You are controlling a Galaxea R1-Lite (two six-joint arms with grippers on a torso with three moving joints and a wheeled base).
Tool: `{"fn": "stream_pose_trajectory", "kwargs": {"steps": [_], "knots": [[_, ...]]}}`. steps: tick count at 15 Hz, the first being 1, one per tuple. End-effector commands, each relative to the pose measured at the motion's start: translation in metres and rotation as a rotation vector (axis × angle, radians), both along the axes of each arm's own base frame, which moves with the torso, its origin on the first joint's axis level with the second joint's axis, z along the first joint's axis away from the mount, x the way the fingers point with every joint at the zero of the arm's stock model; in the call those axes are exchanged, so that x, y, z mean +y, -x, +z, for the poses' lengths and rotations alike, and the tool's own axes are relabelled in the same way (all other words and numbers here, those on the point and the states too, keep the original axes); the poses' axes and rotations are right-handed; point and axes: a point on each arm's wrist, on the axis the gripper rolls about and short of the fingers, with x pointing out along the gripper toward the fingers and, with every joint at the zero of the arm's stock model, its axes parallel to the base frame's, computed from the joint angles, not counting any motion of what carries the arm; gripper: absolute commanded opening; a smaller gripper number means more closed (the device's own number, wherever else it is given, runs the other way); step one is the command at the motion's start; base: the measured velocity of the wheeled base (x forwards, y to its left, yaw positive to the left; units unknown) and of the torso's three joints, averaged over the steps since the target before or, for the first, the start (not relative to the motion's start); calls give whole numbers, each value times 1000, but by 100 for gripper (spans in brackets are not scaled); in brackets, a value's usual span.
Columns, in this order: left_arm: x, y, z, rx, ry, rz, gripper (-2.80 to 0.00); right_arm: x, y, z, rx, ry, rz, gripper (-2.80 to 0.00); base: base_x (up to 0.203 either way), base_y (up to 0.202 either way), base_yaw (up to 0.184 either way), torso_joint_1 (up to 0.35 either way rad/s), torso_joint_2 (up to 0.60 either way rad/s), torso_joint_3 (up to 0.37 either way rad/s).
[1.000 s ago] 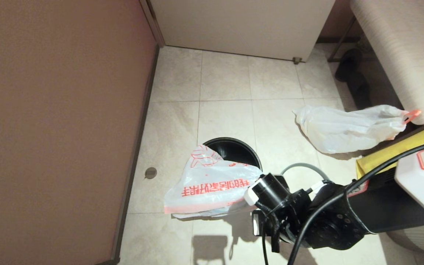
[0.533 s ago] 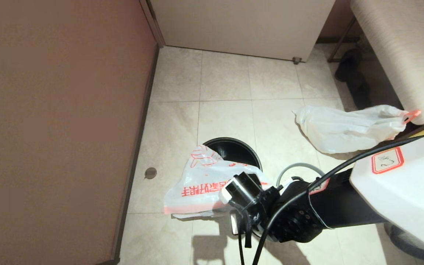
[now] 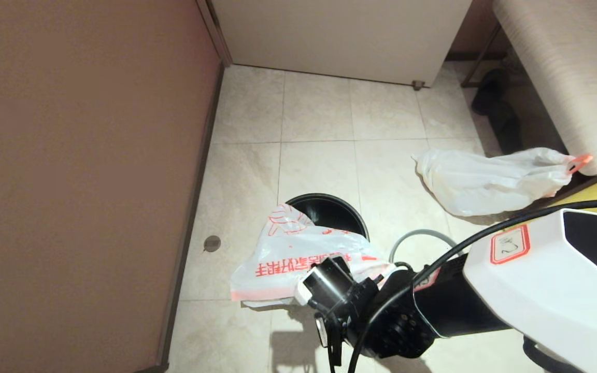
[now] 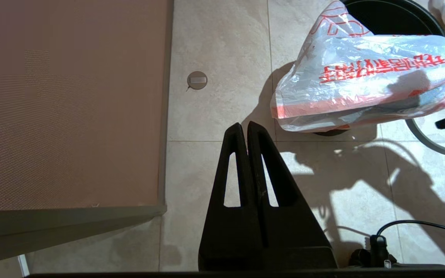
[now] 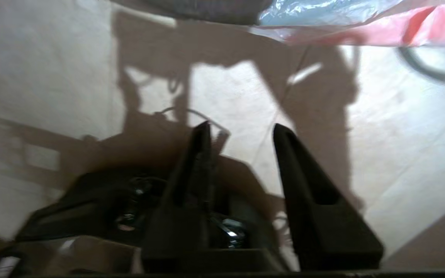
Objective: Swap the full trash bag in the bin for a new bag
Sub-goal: Put the new garbage bag on the trash can
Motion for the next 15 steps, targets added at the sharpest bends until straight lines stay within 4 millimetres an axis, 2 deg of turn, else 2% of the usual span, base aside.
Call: {"fn": "stream_pose_trajectory", "kwargs": {"steps": [1, 3, 7, 11, 15], "knots": [[0, 0, 0, 1, 1, 1, -280, 7, 15, -17, -59, 147, 92, 0, 0, 0, 0, 0, 0, 0], [0, 0, 0, 1, 1, 1, -280, 20, 17, -24, -128, 167, 150, 0, 0, 0, 0, 0, 0, 0], [0, 0, 0, 1, 1, 1, -280, 31, 10, -16, -333, 280, 277, 0, 0, 0, 0, 0, 0, 0], [0, 0, 0, 1, 1, 1, -280, 35, -4, -25, -458, 373, 345, 0, 0, 0, 0, 0, 0, 0], [0, 0, 0, 1, 1, 1, -280, 31, -14, -26, -480, 423, 363, 0, 0, 0, 0, 0, 0, 0]]}}
